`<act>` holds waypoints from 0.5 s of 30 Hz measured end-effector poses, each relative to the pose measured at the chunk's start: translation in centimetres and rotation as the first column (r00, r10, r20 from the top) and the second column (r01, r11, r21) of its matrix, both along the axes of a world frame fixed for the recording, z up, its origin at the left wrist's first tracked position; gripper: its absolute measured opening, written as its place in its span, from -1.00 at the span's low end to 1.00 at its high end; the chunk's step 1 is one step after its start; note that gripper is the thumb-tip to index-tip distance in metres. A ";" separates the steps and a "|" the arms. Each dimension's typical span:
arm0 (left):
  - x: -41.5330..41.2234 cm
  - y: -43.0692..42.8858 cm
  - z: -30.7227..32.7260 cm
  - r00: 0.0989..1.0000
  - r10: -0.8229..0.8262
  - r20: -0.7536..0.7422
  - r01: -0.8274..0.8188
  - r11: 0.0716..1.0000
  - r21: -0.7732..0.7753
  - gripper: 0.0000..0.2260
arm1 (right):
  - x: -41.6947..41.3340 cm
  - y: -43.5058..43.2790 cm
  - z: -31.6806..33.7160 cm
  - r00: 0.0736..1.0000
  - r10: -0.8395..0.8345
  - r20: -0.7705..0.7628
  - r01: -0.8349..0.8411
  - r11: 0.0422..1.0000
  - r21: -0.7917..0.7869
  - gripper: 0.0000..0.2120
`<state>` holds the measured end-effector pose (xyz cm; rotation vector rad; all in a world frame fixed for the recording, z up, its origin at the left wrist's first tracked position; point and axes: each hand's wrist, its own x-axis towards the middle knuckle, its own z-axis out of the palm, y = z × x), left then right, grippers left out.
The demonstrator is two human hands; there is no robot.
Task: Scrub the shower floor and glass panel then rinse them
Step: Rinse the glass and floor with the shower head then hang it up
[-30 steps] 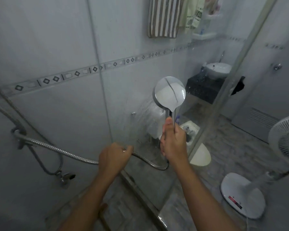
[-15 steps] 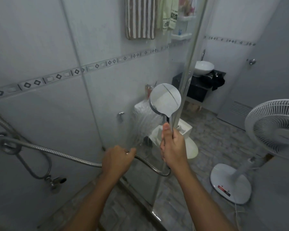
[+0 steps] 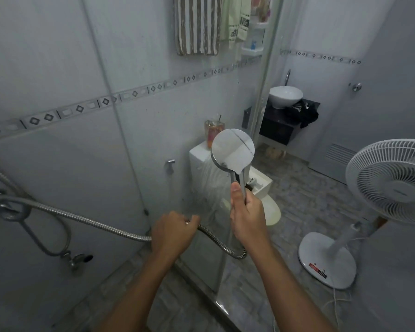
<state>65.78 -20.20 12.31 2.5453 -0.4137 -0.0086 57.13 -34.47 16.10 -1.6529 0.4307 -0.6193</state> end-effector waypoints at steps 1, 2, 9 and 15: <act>0.2 0.0 0.4 1.000 0.006 0.003 -0.006 1.000 -0.014 -0.58 | 0.3 0.0 0.4 1.000 0.004 0.009 -0.004 1.000 -0.010 -0.39; 0.5 0.0 0.9 1.000 0.015 0.006 -0.015 1.000 -0.025 -0.57 | 0.7 0.0 1.0 1.000 0.008 0.018 -0.008 1.000 -0.021 -0.41; 5.0 0.1 8.8 0.991 0.052 0.125 -0.030 0.984 -0.174 -0.46 | 5.4 -0.2 9.5 0.986 -0.008 0.167 0.034 0.987 -0.154 -0.38; 7.7 -0.8 18.5 0.970 0.114 0.215 -0.034 0.937 -0.347 -0.52 | 8.3 -0.4 18.7 0.936 -0.015 0.351 0.089 0.976 -0.197 -0.42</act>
